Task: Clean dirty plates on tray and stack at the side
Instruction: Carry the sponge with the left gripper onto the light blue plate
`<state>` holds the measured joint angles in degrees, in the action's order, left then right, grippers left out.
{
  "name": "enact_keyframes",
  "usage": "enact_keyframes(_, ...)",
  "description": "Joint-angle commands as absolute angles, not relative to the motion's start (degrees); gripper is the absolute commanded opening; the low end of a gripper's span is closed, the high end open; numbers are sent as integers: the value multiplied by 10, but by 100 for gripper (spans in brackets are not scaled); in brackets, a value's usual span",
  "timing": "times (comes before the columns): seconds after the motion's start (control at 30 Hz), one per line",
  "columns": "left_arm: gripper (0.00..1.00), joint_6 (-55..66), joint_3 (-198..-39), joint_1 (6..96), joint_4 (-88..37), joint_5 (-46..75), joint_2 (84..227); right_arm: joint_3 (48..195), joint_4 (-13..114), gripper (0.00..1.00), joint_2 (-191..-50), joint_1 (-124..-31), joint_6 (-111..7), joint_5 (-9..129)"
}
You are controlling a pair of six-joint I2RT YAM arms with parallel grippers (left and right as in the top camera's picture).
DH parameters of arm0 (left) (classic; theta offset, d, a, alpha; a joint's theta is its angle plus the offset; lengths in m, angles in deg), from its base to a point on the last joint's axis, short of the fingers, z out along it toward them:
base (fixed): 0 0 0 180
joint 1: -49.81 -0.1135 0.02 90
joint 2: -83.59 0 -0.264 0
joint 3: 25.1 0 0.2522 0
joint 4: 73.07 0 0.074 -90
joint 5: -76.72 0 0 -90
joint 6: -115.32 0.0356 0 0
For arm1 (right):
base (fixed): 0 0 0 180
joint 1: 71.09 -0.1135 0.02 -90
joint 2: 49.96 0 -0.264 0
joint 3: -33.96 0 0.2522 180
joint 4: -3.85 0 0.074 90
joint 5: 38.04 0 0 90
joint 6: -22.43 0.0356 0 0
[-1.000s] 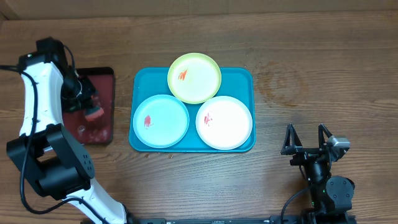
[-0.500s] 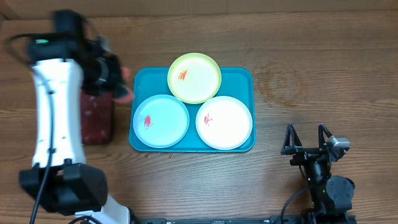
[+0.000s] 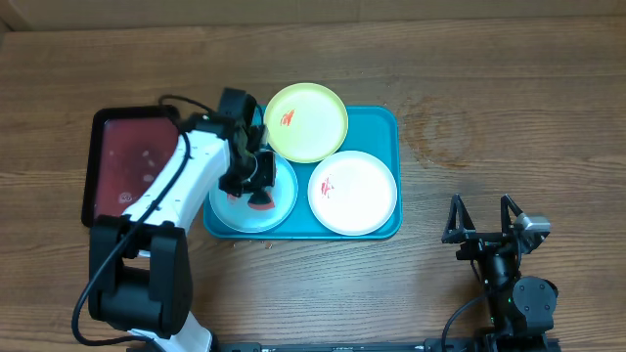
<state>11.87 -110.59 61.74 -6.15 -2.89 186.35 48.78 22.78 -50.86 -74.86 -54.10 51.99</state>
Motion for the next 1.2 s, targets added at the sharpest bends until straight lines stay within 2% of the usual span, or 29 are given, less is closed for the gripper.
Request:
enact_keyframes(0.0, 4, 79, -1062, 618, -103, -65, 1867, 482, 224, 100, -506, -746, -540, 520)
enact_keyframes(0.1, 4, 79, -1034, 618, -142, -64, 1867, 482, 224, 100, -506, -746, -540, 520)
enact_keyframes(0.13, 11, 79, -1028, 618, -150, -65, 1867, 482, 224, 100, -506, -746, -540, 520)
enact_keyframes(0.17, 28, 79, -1026, 618, -155, -64, 1867, 482, 224, 100, -506, -746, -540, 520)
enact_keyframes(0.2, 38, 79, -1027, 618, -157, -64, 1867, 482, 224, 100, -506, -746, -540, 520)
enact_keyframes(0.33, 41, 79, -1068, 615, -120, -58, 1865, 482, 224, 100, -506, -746, -540, 520)
enact_keyframes(0.53, 42, 80, -1259, 594, 46, -64, 1863, 482, 224, 100, -506, -746, -540, 520)
enact_keyframes(0.57, 45, 79, -1306, 585, 83, -68, 1860, 482, 224, 100, -506, -746, -540, 520)
enact_keyframes(0.6, 53, 79, -1331, 579, 103, -72, 1858, 482, 224, 100, -506, -746, -540, 520)
enact_keyframes(0.63, 87, 79, -1359, 570, 122, -75, 1855, 482, 224, 100, -506, -746, -540, 520)
enact_keyframes(0.67, 100, 79, -1383, 561, 138, -75, 1853, 482, 224, 100, -506, -746, -540, 520)
enact_keyframes(0.9, 100, 79, -1413, 534, 200, -75, 1852, 482, 214, 100, -506, -746, -533, 525)
enact_keyframes(1.07, 100, 79, -1413, 536, 203, -73, 1855, 482, 191, 100, -506, -747, -329, 736)
enact_keyframes(1.17, 100, 79, -1413, 536, 203, -73, 1855, 482, 138, 100, -506, -747, -261, 746)
